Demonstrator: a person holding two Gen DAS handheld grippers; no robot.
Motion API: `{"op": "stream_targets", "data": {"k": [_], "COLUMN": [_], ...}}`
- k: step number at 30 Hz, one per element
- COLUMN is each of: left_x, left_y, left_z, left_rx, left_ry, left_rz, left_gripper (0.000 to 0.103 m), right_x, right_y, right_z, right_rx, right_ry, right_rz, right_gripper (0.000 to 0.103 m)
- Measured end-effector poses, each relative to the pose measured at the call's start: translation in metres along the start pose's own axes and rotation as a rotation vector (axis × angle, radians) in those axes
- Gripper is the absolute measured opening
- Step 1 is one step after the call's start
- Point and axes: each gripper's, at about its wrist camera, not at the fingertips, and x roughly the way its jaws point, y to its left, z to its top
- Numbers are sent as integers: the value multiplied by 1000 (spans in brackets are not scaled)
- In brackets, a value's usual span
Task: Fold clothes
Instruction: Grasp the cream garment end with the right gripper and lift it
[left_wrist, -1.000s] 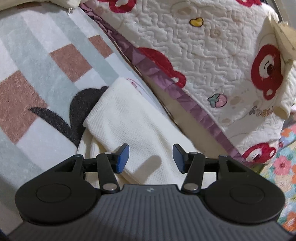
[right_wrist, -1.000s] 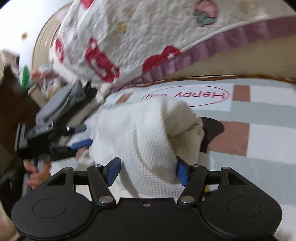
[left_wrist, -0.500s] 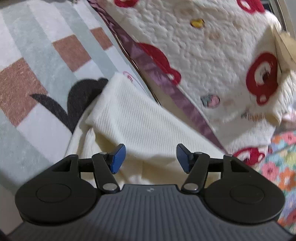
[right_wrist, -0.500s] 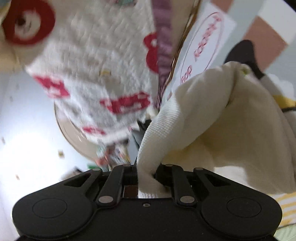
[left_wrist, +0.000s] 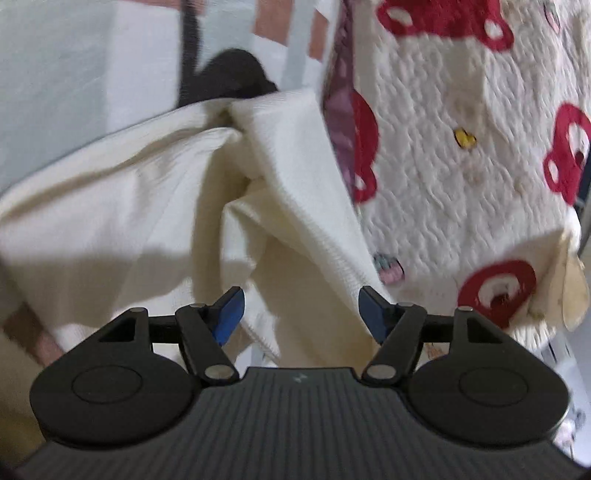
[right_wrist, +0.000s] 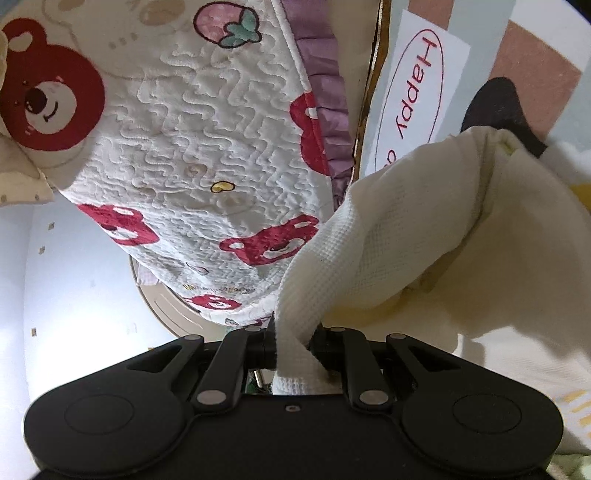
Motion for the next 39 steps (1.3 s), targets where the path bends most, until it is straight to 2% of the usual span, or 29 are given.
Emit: {"op": "stream_targets", "data": {"k": [3, 5, 10, 12, 15, 19, 23, 25, 31, 38, 39], "left_x": [4, 9, 17, 27, 37, 42, 33, 31, 32, 33, 33], "left_y": [17, 34, 33, 28, 23, 29, 31, 30, 22, 14, 12], "left_z": [-17, -32, -55, -57, -57, -54, -39, -28, -18, -7, -6], "left_rx": [-136, -294, -380, -416, -435, -515, -469, -406, -262, -94, -70], "left_ry": [-60, -84, -142, -148, -214, -285, -351, -381, -351, -314, -309], "left_rz": [-6, -64, -119, -166, -207, -209, -186, -164, -111, -48, -39], "left_gripper": [71, 75, 80, 81, 85, 85, 85, 85, 81, 81, 77], "right_x": [5, 7, 12, 16, 19, 17, 11, 8, 7, 1, 1], "right_y": [-3, -5, -11, -13, -15, -18, -20, -22, -25, -32, -33], "right_z": [0, 0, -1, -3, -6, -7, -8, -7, -4, -7, -8], "right_rx": [21, 41, 109, 134, 157, 174, 175, 182, 178, 198, 202], "right_ry": [-10, -22, -63, -68, -65, -63, -51, -46, -1, 18, 19], "right_rz": [18, 37, 78, 87, 101, 114, 121, 126, 130, 152, 156], "right_gripper": [16, 16, 16, 16, 17, 17, 17, 17, 17, 17, 17]}}
